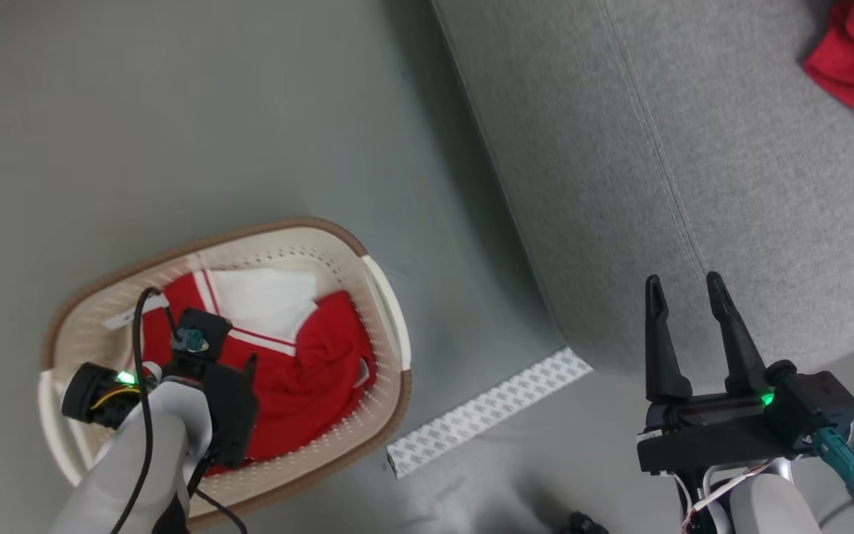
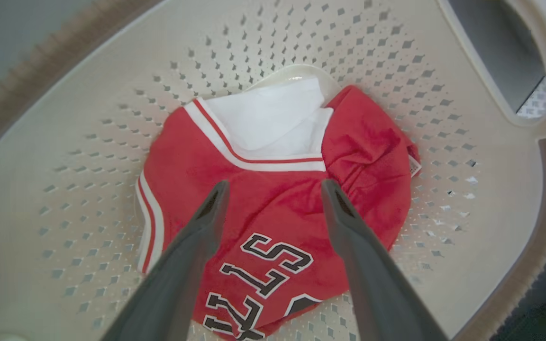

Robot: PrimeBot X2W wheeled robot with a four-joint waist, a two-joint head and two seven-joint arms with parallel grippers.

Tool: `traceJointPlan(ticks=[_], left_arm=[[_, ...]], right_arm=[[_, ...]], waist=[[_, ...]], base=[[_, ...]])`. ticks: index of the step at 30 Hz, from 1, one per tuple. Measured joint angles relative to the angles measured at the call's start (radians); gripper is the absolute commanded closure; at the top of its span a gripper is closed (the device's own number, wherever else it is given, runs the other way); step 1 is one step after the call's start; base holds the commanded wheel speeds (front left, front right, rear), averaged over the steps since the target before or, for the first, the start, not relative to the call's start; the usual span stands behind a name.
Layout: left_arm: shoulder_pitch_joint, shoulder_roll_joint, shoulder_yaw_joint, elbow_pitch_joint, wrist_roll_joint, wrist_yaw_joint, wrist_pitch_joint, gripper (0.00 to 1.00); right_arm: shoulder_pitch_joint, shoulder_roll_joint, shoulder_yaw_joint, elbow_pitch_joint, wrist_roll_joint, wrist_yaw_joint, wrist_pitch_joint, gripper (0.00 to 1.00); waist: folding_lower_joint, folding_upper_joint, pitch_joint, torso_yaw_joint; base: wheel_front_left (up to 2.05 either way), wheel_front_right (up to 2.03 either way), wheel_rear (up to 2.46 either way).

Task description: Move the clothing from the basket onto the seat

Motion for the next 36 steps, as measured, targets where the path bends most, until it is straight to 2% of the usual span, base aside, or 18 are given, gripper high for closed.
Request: traceJointPlan(ticks=[7,13,21,30,36], left_arm=[[-0.054,0.001,-0.028,0.083,0.013,0.02,0.082,0.0],[-0.079,-0.007,-0.039,0.134,0.007,-0.011,0.123,0.0],[-0.109,-0.003,-0.061,0.205,0.002,-0.029,0.146,0.0],[-0.124,0.009,-0.056,0.257,-0.017,0.024,0.174,0.0],[-0.139,0.008,-0.038,0.27,-0.043,0.032,0.208,0.0]], right_arm=[[-0.011,0.0,0.019,-0.007,0.019,0.0,-0.004,0.0],[-0.012,0.001,0.025,-0.022,0.023,0.0,-0.004,0.0],[-0.017,0.001,0.036,-0.041,0.03,0.0,-0.005,0.0],[-0.019,0.001,0.039,-0.063,0.023,0.0,-0.006,0.0],[-0.018,0.002,0.047,-0.073,0.019,0.0,-0.006,0.0]], waist=[[0.0,0.0,0.107,-0.052],[-0.0001,-0.0001,0.171,-0.076],[-0.0002,-0.0002,0.211,-0.08],[-0.0002,-0.0002,0.237,-0.079],[-0.0002,-0.0003,0.253,-0.078]], base=[[0.0,0.0,0.0],[0.0,0.0,0.0],[0.0,0.0,0.0],[0.0,0.0,0.0],[0.0,0.0,0.0]])
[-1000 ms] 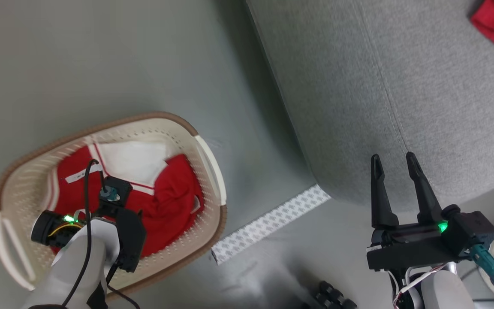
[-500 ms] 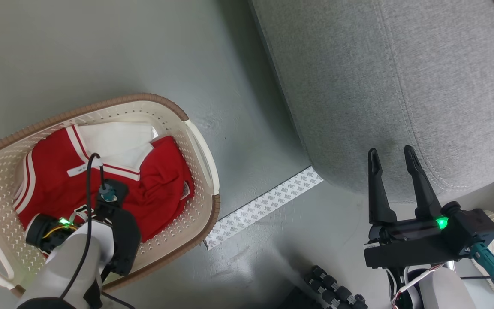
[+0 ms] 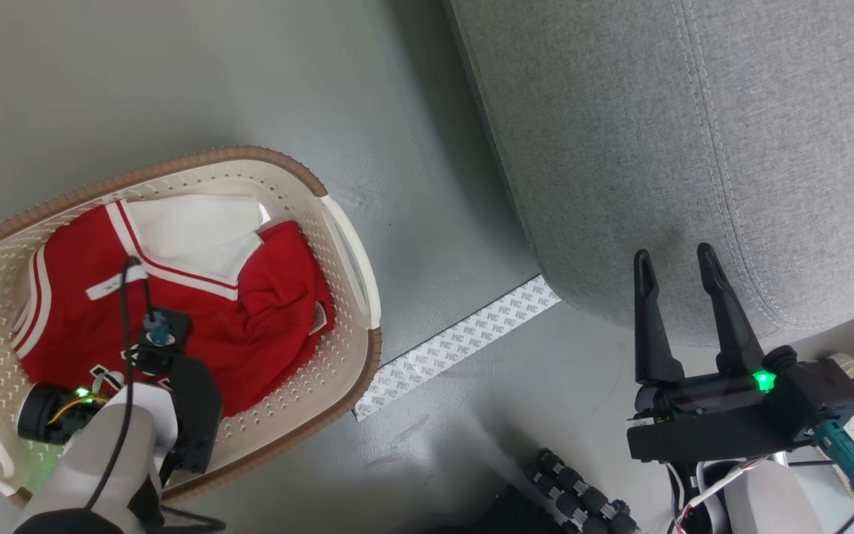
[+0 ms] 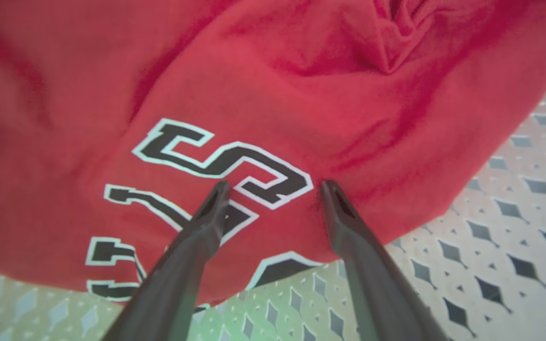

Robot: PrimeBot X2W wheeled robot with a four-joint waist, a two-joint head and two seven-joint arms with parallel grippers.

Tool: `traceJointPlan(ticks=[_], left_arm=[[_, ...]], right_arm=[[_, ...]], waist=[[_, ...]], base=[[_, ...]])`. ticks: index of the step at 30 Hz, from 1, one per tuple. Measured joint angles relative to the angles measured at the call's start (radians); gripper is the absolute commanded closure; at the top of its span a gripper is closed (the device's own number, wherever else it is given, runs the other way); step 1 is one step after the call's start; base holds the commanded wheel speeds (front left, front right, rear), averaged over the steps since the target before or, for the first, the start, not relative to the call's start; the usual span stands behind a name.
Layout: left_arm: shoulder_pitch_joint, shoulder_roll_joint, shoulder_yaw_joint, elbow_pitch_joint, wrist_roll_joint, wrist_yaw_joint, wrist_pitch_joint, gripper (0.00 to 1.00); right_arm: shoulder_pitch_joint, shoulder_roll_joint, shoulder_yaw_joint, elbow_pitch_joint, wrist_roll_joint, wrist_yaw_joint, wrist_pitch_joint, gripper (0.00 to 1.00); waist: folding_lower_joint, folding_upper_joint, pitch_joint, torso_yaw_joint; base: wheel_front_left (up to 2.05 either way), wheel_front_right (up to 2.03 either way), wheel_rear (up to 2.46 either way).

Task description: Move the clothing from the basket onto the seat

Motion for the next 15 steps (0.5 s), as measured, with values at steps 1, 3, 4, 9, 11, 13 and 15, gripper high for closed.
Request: traceJointPlan(ticks=[1,3,4,9,11,13,15], left_arm=[[0.0,0.001,0.002,0.002,-0.012,0.0,0.006,0.0],[0.0,0.003,0.002,0.005,-0.015,-0.001,0.022,0.02],[0.0,0.004,0.004,0.005,-0.021,-0.001,0.035,0.15],[0.0,0.016,0.002,0.009,-0.03,-0.003,0.065,0.7],[0.0,0.017,0.001,0.009,-0.033,-0.01,0.067,1.0],[0.0,0.017,0.002,0.01,-0.04,-0.018,0.072,1.0],[0.0,0.016,0.002,0.01,-0.044,-0.023,0.058,1.0]], right_arm=[[0.0,0.0,0.002,-0.002,0.0,0.0,0.0,0.0],[0.002,0.0,0.004,-0.008,0.0,0.0,0.0,0.0],[0.005,0.0,0.005,-0.012,0.0,0.0,0.0,0.0],[0.02,0.0,0.007,-0.026,-0.006,0.0,0.0,0.0],[0.026,0.0,0.005,-0.026,-0.007,0.0,0.0,0.0],[0.026,0.0,0.005,-0.028,-0.007,0.0,0.0,0.0],[0.026,0.0,0.006,-0.028,-0.007,0.0,0.0,0.0]], waist=[[0.0,0.0,0.002,-0.001],[0.0,0.0,0.004,0.0],[-0.0001,0.0,0.005,0.0],[-0.0001,0.0,0.012,0.003],[-0.0001,0.0,0.014,0.005],[-0.0001,0.0,0.016,0.007],[-0.0001,0.0,0.017,0.007]], base=[[0.0,0.0,0.0],[0.0,0.0,0.0],[0.0,0.0,0.0],[0.0,0.0,0.0],[0.0,0.0,0.0],[0.0,0.0,0.0],[0.0,0.0,0.0]])
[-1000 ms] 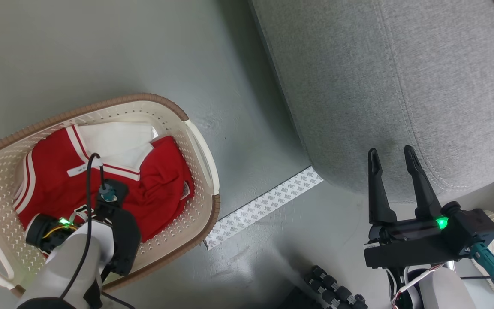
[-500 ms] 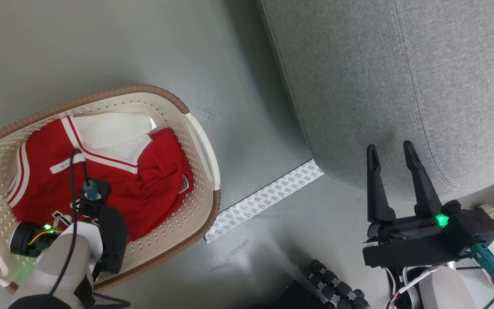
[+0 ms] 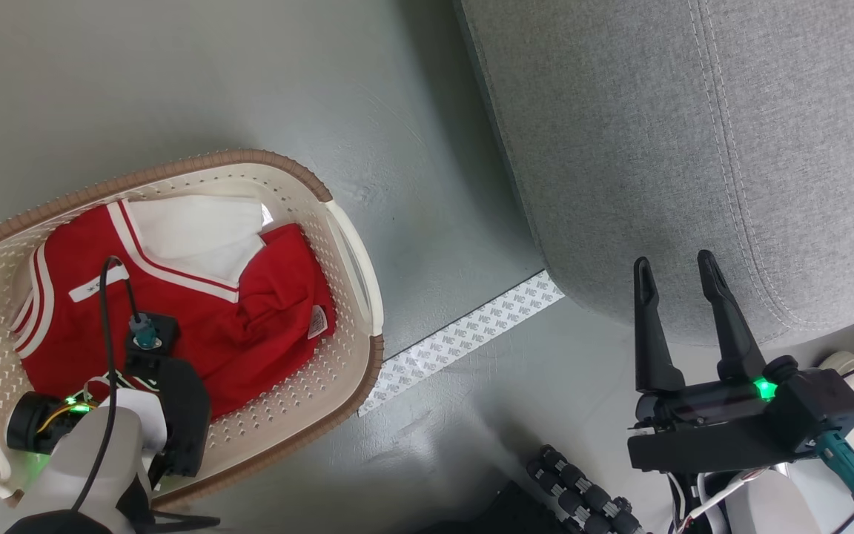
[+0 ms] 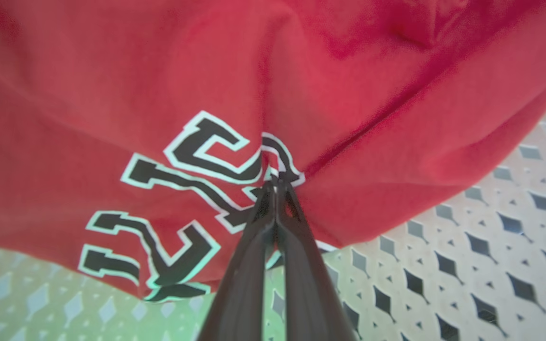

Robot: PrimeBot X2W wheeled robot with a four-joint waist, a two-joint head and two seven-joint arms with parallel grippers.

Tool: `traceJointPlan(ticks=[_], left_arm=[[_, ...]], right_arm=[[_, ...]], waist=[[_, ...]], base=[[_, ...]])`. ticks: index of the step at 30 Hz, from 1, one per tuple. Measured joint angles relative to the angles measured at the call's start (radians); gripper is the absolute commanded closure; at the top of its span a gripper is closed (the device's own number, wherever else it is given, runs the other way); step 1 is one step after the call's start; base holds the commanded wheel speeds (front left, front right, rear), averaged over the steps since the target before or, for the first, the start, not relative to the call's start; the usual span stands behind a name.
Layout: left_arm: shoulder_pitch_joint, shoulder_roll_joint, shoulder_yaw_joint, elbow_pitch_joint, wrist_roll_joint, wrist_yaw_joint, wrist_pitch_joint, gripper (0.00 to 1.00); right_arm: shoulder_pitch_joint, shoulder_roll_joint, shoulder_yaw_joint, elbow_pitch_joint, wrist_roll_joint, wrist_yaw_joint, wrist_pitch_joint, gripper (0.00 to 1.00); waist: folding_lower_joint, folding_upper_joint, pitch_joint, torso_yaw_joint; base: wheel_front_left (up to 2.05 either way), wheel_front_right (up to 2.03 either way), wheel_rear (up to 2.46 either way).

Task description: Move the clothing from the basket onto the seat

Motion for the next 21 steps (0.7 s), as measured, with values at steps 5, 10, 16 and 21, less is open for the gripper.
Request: traceJointPlan(ticks=[5,10,16,21], left_arm=[[-0.004,0.006,0.01,0.002,-0.023,-0.005,-0.069,1.0],[-0.003,-0.013,0.024,0.002,-0.054,-0.02,-0.151,1.0],[-0.007,-0.068,0.044,0.004,-0.104,-0.02,-0.217,1.0],[0.009,-0.101,0.014,-0.061,-0.175,-0.045,-0.241,1.0]], right_arm=[[-0.016,0.0,0.018,0.008,0.002,0.0,0.0,0.0],[-0.034,0.001,0.016,0.027,-0.002,0.0,0.0,0.0],[-0.047,0.002,0.011,0.055,-0.037,0.0,0.0,0.0],[-0.044,0.002,0.002,0.084,-0.071,0.0,0.0,0.0]], waist=[[0.0,0.0,-0.006,-0.004],[0.0,0.0,-0.037,0.001],[0.0,0.0,-0.113,0.028],[0.0,0.0,-0.205,0.068]], base=[[0.0,0.0,0.0],[0.0,0.0,0.0],[0.0,0.0,0.0],[0.0,0.0,0.0]])
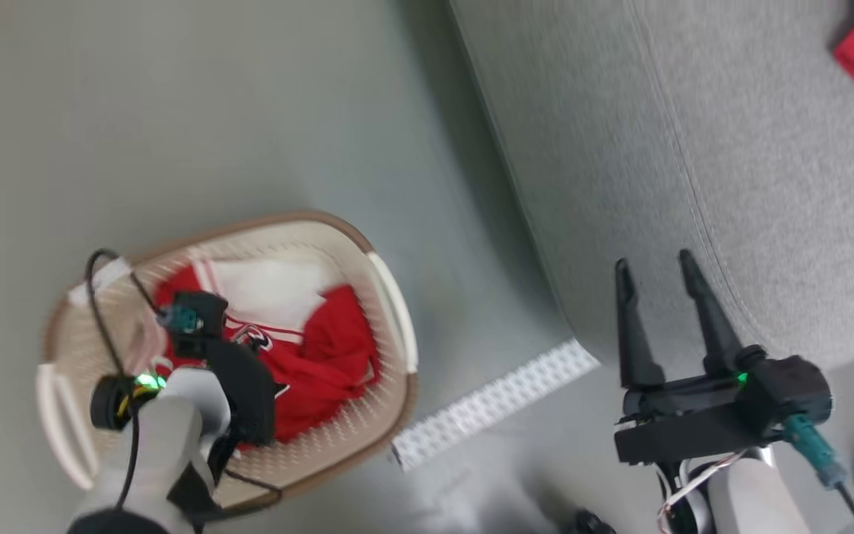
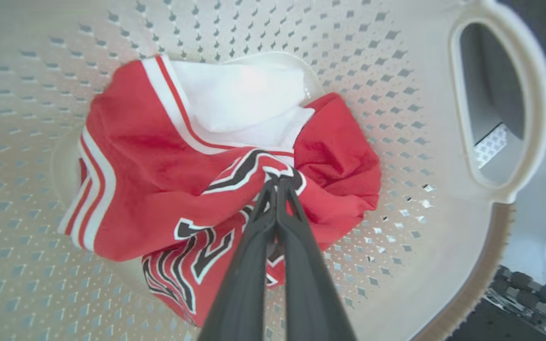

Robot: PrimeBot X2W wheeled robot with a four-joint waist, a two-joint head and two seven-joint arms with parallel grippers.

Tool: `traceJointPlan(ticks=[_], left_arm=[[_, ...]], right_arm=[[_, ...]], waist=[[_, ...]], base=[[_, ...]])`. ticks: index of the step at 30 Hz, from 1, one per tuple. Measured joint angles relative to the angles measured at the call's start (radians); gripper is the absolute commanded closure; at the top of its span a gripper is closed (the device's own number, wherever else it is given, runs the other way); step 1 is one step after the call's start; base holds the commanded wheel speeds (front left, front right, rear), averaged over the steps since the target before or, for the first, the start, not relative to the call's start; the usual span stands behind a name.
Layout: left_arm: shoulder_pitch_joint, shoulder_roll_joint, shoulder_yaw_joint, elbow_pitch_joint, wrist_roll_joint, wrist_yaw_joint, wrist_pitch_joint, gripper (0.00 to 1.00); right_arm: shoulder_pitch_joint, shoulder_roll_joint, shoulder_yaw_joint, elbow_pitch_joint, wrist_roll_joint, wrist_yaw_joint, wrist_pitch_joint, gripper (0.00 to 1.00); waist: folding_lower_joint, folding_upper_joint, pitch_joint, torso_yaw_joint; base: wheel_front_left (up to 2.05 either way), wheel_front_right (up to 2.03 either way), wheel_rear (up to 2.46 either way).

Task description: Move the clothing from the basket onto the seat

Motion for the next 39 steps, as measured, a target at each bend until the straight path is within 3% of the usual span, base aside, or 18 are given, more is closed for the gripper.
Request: traceJointPlan(ticks=[4,7,11,15,20,27,39], left_arm=[[0.082,0.001,-0.082,-0.114,-0.126,-0.021,-0.004,1.0],[0.107,0.002,-0.134,-0.189,-0.192,-0.008,0.006,1.0],[0.171,0.001,-0.233,-0.327,-0.307,0.051,0.042,1.0],[0.199,0.0,-0.291,-0.419,-0.348,0.107,0.035,1.0],[0.202,-0.001,-0.312,-0.499,-0.362,0.148,0.006,1.0],[0.192,0.015,-0.301,-0.649,-0.354,0.165,-0.04,1.0],[0.151,0.075,-0.303,-0.788,-0.325,0.186,-0.011,1.0]], right_arm=[[0.003,0.001,0.007,0.023,-0.028,0.0,0.021,0.0],[0.011,0.001,0.007,0.032,-0.032,0.0,0.035,0.0],[0.05,0.001,0.01,0.042,-0.034,0.0,0.058,0.0],[0.083,0.001,0.013,0.04,-0.021,0.0,0.071,0.0],[0.135,0.001,0.028,0.046,0.001,0.0,0.087,0.0],[0.175,0.0,0.041,0.045,0.035,0.0,0.092,0.0],[0.102,0.001,0.132,0.104,0.058,0.0,0.132,0.0]], waist=[[-0.0001,0.0,-0.087,0.037],[-0.0001,-0.0001,-0.133,0.058],[-0.0001,0.0,-0.23,0.101],[-0.0002,-0.0001,-0.329,0.147],[-0.0003,-0.0001,-0.452,0.204],[-0.0002,-0.0002,-0.63,0.29],[-0.0001,-0.0001,-0.781,0.383]], base=[[0.0,0.0,0.0],[0.0,0.0,0.0],[0.0,0.0,0.0],[0.0,0.0,0.0],[0.0,0.0,0.0],[0.0,0.0,0.0],[0.0,0.0,0.0]])
